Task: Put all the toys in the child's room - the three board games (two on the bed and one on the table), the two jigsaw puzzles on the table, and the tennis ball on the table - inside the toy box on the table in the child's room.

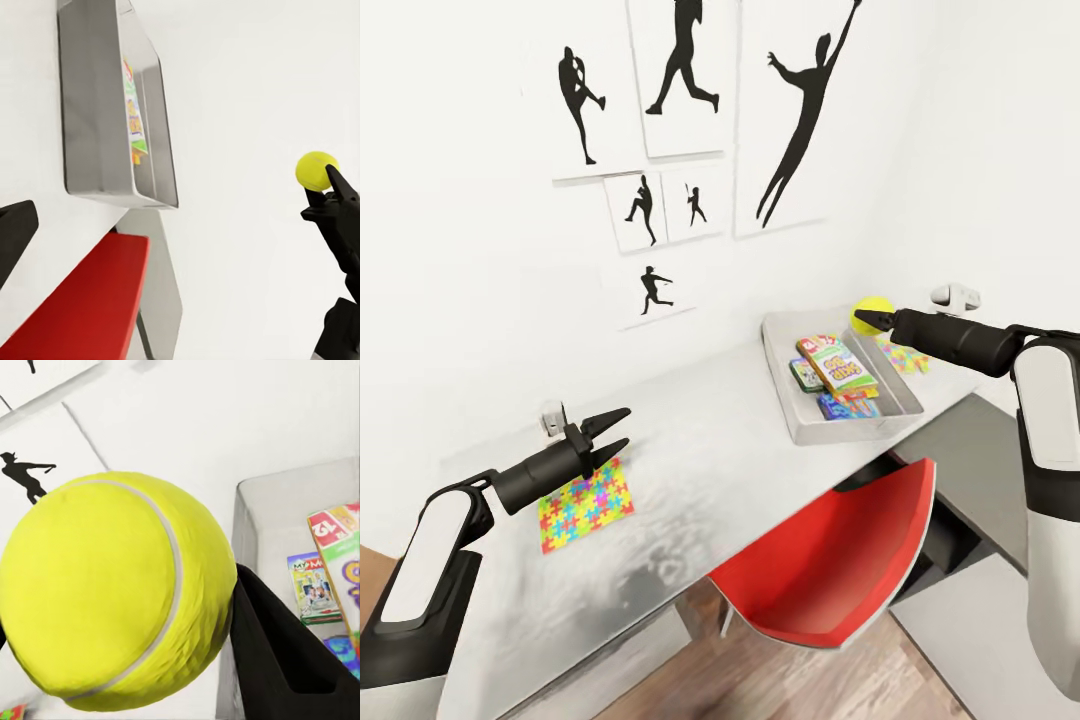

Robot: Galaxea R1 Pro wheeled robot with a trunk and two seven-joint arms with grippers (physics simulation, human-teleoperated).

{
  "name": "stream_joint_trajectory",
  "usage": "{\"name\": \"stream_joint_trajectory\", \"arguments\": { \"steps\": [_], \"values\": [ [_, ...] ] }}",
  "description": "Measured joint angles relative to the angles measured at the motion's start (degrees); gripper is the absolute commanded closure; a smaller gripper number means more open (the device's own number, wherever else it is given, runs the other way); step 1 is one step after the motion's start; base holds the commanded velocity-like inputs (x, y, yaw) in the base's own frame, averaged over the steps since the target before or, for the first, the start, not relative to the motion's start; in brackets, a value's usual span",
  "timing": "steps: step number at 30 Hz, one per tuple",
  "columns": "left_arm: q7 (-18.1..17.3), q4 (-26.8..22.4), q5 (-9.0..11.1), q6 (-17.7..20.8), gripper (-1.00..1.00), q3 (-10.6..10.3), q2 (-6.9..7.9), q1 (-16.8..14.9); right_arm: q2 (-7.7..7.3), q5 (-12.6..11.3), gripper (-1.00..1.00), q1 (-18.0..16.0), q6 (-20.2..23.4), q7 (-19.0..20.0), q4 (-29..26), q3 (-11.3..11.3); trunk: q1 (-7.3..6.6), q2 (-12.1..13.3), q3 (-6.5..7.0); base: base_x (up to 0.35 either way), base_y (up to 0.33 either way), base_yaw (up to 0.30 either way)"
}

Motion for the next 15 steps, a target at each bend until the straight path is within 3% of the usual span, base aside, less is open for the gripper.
{"name": "stream_joint_trajectory", "arguments": {
  "steps": [7, 15],
  "values": [
    [0.0, 0.1, 0.0, 0.0, -1.00, 0.0, -0.05, -0.1, 0.06, 0.0, 1.00, 0.0, 0.0, 0.0, 0.0, 0.1, 0.00, 0.0, 0.64, 0.073, -0.247, -0.102],
    [0.0, 0.1, -0.1, 0.0, -1.00, 0.0, -0.08, -0.1, 0.36, 0.0, 1.00, 0.1, 0.0, 0.0, 0.0, 0.2, 0.01, 0.0, 1.38, 0.026, -0.088, -0.096]
  ]
}}
